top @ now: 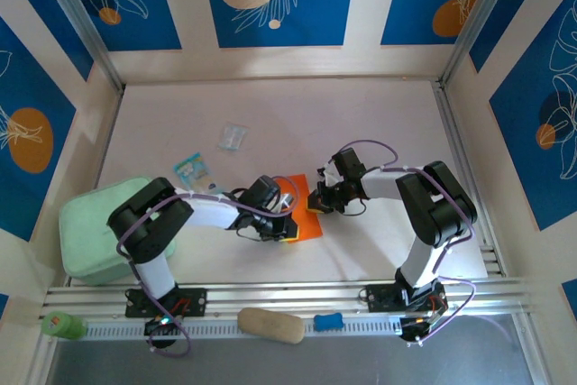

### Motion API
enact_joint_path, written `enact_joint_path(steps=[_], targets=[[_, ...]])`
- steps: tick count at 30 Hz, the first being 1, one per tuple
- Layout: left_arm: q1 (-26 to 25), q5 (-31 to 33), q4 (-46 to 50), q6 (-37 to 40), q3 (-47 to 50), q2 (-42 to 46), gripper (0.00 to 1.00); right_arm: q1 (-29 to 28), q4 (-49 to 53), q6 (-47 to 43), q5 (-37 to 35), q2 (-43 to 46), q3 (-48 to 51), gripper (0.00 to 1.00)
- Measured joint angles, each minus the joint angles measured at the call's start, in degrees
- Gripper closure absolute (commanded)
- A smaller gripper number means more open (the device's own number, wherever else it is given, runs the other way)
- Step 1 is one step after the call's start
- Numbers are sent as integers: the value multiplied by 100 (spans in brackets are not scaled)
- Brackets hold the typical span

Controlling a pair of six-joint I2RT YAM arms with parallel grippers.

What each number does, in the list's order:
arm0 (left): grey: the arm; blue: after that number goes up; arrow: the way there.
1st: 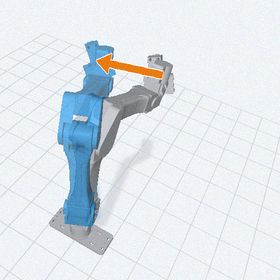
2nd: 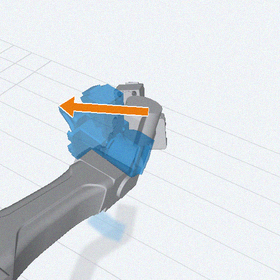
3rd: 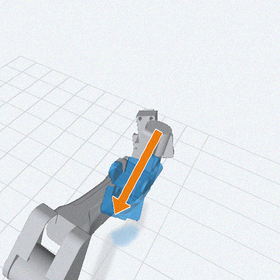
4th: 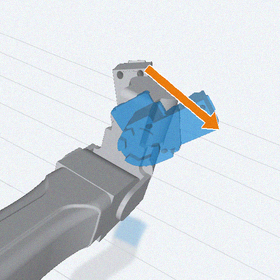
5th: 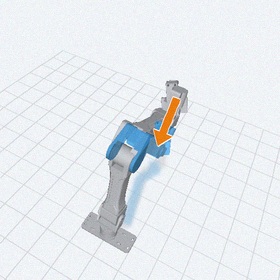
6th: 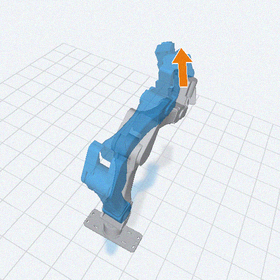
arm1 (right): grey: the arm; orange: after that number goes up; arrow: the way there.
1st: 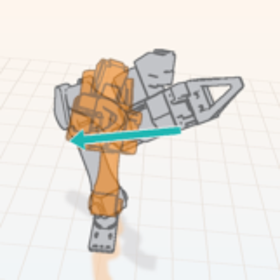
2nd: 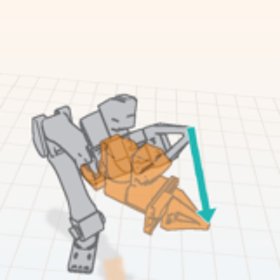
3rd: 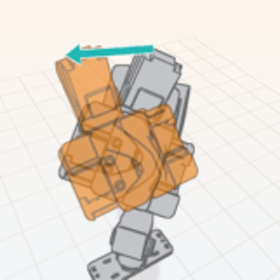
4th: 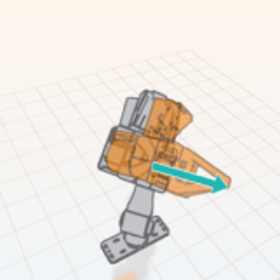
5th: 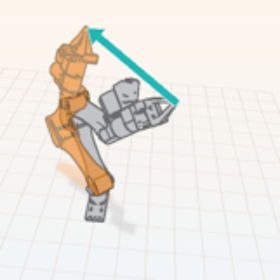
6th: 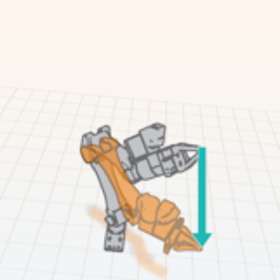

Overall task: Fold a paper plane with a square sheet of paper (pick it up from the middle)
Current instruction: First fold the square sheet of paper in half at the center of the table.

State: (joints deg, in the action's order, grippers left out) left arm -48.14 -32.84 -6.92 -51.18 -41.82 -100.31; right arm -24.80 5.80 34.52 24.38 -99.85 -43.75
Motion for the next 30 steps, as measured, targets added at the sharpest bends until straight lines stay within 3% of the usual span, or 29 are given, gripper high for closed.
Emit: enact_joint_path(steps=[14,24,30], targets=[[-4,192,262,330,98,243,95,0,26,0,9,0,0,96],[-11,553,702,518,144,879,94,0,26,0,9,0,0,96],[15,566,520,431,-219,651,93,0,26,0,9,0,0,97]])
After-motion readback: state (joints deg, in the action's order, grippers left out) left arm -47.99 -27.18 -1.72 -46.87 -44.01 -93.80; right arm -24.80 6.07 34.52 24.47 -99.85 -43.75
